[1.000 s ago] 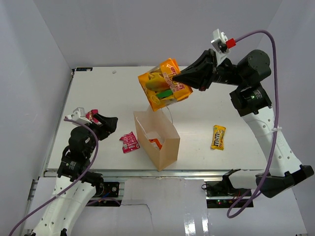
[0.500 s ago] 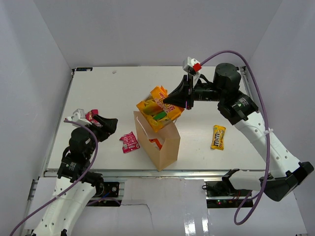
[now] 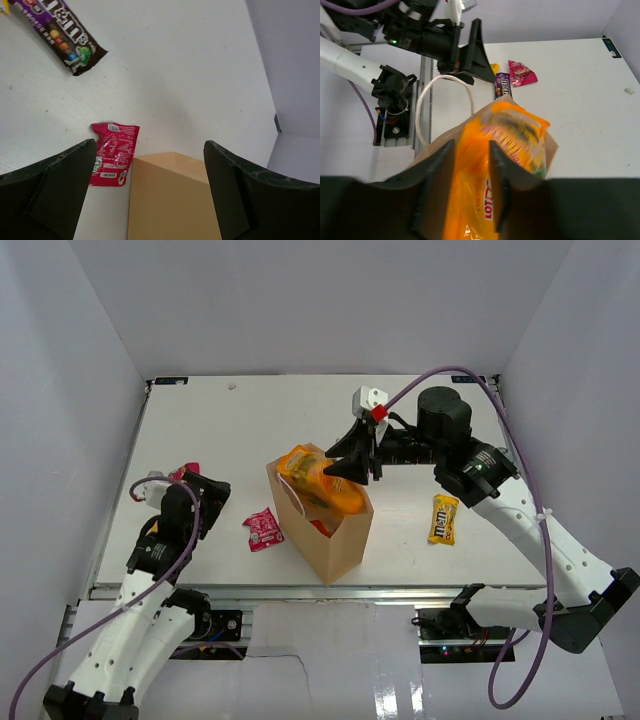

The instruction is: Place the snacks into the paper bag

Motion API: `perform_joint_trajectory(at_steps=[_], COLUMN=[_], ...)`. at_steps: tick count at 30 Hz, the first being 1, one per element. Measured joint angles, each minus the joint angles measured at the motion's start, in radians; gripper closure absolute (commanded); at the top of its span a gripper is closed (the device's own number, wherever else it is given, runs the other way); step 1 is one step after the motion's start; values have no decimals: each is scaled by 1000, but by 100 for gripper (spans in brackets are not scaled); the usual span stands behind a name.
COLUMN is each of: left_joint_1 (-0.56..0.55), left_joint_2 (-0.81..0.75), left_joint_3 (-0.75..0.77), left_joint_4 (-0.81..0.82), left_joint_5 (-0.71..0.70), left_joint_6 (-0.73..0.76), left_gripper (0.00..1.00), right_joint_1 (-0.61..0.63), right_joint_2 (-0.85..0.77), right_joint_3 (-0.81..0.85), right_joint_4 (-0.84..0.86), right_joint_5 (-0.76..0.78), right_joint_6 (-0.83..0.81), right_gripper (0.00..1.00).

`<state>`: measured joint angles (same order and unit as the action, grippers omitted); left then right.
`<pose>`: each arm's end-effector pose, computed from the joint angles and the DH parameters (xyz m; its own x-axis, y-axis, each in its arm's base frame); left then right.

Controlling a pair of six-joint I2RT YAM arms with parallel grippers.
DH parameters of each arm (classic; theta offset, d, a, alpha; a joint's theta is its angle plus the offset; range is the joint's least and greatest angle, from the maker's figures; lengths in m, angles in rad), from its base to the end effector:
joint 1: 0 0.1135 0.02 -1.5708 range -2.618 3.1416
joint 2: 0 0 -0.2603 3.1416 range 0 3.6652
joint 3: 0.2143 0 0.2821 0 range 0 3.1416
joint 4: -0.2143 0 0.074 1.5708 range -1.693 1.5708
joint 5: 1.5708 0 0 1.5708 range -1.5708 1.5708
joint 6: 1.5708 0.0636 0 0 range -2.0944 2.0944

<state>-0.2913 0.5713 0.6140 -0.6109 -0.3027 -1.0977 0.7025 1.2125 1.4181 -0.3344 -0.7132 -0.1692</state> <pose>0.1850 -0.0357 0.2535 -0.2647 -0.8077 -0.5268 -0.4436 0.5871 -0.6772 0.2077 0.2304 0.4566 0.0690 -0.1084 -0.9917 -0.9863 0.1418 -0.0842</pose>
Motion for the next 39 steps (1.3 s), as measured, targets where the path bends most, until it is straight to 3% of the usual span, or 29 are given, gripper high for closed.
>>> perform_joint_trajectory(at_steps=[3,8,14,22,28,33,39], left_joint_1=[0,0,21,235,365,385,396], left_joint_2=[115,293,488,807,981,1038,1051], left_joint_3=[38,98,178,236,251,298,291], left_joint_4=[-54,-97,-131,-76,53,124,180], left_joint_5=[-47,-110,-173,-119,-9,31,86], left_joint_6=[-95,-203,-264,-237,-136,-75,-19], left_gripper=[2,2,2,5,6,32,57], right_joint_1=[27,31,20,-197,-413,-505,-593], right_joint_2=[-21,-45,-47,-87,-97,-98,-100], right_joint_3=[-12,-1,74,42,-108,-251,-291], right_joint_4=[-2,-2,-6,-16,-28,-66,-79], right_joint_5=[12,31,78,152,133,112,77], right_joint_6=[-33,-64,-128,-196,-196,-201,-197], right_gripper=[40,30,7,3,3,3,3])
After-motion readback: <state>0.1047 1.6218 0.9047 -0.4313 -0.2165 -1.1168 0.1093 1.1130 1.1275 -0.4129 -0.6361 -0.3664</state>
